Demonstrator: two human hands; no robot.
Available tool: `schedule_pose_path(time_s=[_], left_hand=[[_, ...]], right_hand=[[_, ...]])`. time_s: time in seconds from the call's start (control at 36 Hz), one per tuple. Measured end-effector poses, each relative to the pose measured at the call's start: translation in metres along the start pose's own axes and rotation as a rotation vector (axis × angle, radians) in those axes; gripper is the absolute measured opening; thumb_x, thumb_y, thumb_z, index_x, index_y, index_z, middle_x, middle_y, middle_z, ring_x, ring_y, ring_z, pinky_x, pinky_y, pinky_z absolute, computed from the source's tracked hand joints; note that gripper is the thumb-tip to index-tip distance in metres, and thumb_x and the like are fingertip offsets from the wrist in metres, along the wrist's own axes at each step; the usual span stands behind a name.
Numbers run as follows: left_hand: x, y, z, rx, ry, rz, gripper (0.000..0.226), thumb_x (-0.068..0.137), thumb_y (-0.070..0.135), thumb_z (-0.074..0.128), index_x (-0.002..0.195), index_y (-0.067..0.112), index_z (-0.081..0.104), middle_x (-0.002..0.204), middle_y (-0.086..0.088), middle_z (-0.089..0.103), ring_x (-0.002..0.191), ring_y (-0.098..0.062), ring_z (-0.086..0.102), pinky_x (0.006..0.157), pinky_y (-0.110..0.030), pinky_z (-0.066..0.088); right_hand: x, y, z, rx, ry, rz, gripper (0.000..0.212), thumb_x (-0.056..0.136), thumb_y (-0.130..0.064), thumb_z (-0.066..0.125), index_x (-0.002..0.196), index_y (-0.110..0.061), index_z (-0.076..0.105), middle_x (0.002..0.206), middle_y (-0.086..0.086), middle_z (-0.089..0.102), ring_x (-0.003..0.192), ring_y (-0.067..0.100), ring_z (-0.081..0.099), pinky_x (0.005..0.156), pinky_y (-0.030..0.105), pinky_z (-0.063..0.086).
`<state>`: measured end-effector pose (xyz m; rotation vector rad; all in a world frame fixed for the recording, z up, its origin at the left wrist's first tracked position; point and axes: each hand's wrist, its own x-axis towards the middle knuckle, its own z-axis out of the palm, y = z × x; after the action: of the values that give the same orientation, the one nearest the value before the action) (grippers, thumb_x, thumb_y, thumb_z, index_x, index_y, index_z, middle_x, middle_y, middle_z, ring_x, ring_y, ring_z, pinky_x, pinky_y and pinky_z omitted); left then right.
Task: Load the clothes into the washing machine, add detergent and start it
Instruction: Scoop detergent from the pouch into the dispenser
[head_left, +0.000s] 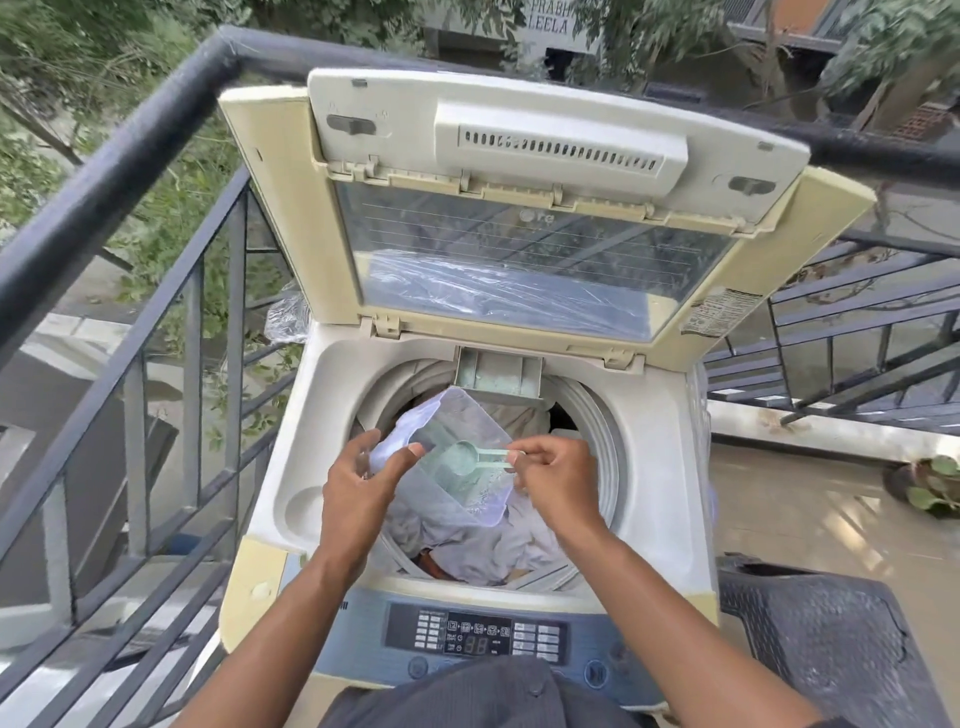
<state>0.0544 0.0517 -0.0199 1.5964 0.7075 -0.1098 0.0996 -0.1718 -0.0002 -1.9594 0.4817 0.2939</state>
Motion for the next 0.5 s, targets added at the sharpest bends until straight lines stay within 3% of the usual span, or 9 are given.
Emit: schedule_pose_path(time_s=[0.08, 0.25, 0.36, 0.5], left_hand=[[0.002, 0.001, 0.004, -0.026, 0.007, -0.019, 0.105, 0.055, 0.076, 0.083, 0.144, 0.026, 0.059, 0.14, -0.007, 0.062, 0.126, -0.023, 0.064, 0.098, -0.046, 0.06], [0.009, 0.003, 0.008, -0.025, 0.034, -0.039, 0.11, 0.051, 0.079, 0.084, 0.144, 0.025, 0.059, 0.142, -0.006, 0.061, 0.127, -0.023, 0.063, 0.097, -0.046, 0.06], [0.012, 0.002, 0.006, -0.021, 0.045, -0.046, 0.122, 0.042, 0.088, 0.084, 0.144, 0.026, 0.059, 0.142, -0.005, 0.061, 0.128, -0.021, 0.062, 0.099, -0.048, 0.059], [0.013, 0.002, 0.004, -0.018, 0.044, -0.044, 0.126, 0.039, 0.089, 0.083, 0.144, 0.026, 0.058, 0.143, -0.003, 0.061, 0.13, -0.021, 0.061, 0.103, -0.051, 0.057]], right_hand=[[0.006, -0.002, -0.01, 0.113, 0.023, 0.057, 0.01, 0.088, -0.006, 0.077, 0.088, -0.015, 0.081, 0.078, 0.006, 0.079, 0.057, 0.012, 0.07, 0.046, 0.019, 0.046], [0.022, -0.016, -0.028, 0.326, 0.056, 0.104, 0.009, 0.09, 0.003, 0.072, 0.092, -0.004, 0.078, 0.069, 0.012, 0.071, 0.052, 0.015, 0.057, 0.044, 0.026, 0.044], [0.037, -0.024, -0.03, 0.364, 0.131, 0.083, 0.009, 0.09, 0.001, 0.074, 0.089, -0.007, 0.078, 0.077, 0.022, 0.075, 0.055, 0.02, 0.057, 0.051, 0.032, 0.048], [0.056, -0.032, -0.025, 0.28, 0.247, 0.062, 0.011, 0.087, -0.006, 0.074, 0.084, -0.015, 0.079, 0.072, 0.012, 0.077, 0.052, 0.014, 0.065, 0.056, 0.033, 0.059]])
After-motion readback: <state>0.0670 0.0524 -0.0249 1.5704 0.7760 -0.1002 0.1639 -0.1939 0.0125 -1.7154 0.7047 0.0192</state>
